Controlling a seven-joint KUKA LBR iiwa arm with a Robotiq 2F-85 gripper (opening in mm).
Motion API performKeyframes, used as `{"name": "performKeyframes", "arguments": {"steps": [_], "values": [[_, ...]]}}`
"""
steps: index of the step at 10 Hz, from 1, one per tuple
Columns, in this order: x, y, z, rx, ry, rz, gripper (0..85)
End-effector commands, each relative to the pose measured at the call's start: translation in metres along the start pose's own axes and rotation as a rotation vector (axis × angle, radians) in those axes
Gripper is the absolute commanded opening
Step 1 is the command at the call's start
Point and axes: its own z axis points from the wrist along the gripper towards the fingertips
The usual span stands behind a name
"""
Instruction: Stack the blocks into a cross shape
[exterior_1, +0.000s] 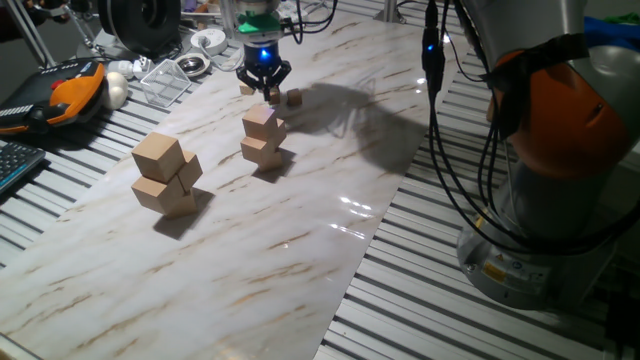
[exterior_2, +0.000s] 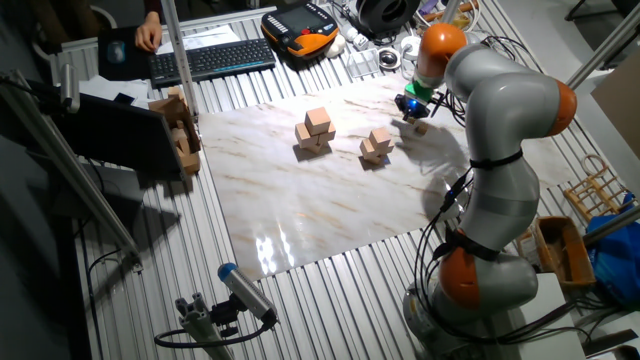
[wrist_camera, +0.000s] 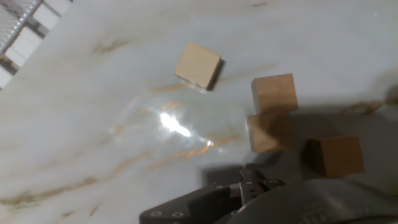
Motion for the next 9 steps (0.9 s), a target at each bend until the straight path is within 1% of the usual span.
{"name": "performKeyframes", "arguments": {"steps": [1, 3, 4, 9], "values": [[-0.002, 0.002, 0.0, 0.006, 0.006, -0.02, 0.0], [-0.011, 0.003, 0.005, 0.005, 0.011, -0.046, 0.0], [-0.014, 0.003, 0.007, 0.004, 0.01, -0.052, 0.0], [-0.017, 0.003, 0.013, 0.008, -0.011, -0.075, 0.0]]}}
